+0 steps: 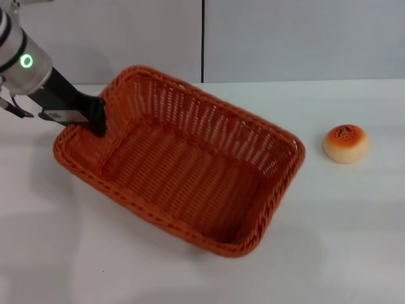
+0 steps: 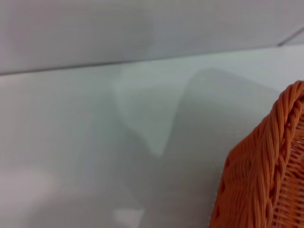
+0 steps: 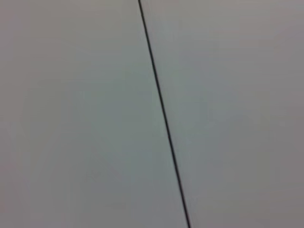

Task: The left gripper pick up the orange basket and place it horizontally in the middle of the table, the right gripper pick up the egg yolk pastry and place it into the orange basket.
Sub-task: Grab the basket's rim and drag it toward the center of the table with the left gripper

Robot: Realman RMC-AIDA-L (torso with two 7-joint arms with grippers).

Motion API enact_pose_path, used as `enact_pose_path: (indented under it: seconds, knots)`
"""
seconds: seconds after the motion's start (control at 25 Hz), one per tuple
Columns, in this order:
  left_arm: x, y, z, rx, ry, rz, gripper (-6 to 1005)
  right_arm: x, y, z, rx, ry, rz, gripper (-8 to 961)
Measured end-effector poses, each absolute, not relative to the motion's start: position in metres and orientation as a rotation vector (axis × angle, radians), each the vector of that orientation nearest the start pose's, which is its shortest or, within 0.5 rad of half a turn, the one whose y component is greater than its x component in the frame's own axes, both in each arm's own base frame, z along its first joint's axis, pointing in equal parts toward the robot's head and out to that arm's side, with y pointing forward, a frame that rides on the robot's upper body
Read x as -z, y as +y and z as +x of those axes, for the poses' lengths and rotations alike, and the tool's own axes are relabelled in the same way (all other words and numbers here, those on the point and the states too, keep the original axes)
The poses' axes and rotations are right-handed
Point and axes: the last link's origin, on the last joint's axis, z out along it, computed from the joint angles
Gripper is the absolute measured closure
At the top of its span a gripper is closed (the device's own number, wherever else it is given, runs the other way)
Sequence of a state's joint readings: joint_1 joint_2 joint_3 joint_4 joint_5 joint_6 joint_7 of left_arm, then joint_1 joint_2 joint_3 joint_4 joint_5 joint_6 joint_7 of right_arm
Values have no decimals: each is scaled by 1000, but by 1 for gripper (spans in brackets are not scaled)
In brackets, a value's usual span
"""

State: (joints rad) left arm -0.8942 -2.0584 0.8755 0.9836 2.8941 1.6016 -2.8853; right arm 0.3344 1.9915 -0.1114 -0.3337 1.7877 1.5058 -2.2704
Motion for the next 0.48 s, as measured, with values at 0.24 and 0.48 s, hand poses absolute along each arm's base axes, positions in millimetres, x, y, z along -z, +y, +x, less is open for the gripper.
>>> enact_pose_path:
  seconds: [0.24,0.48]
  knots:
    - [-66,409,-222,-291,-1734,-1987,820,-138,288,378,-1004,515,-1453,260]
    - [-74,403,-238,-306,-1766,-1947,823,-139,286,380,-1002,520,-1450,260]
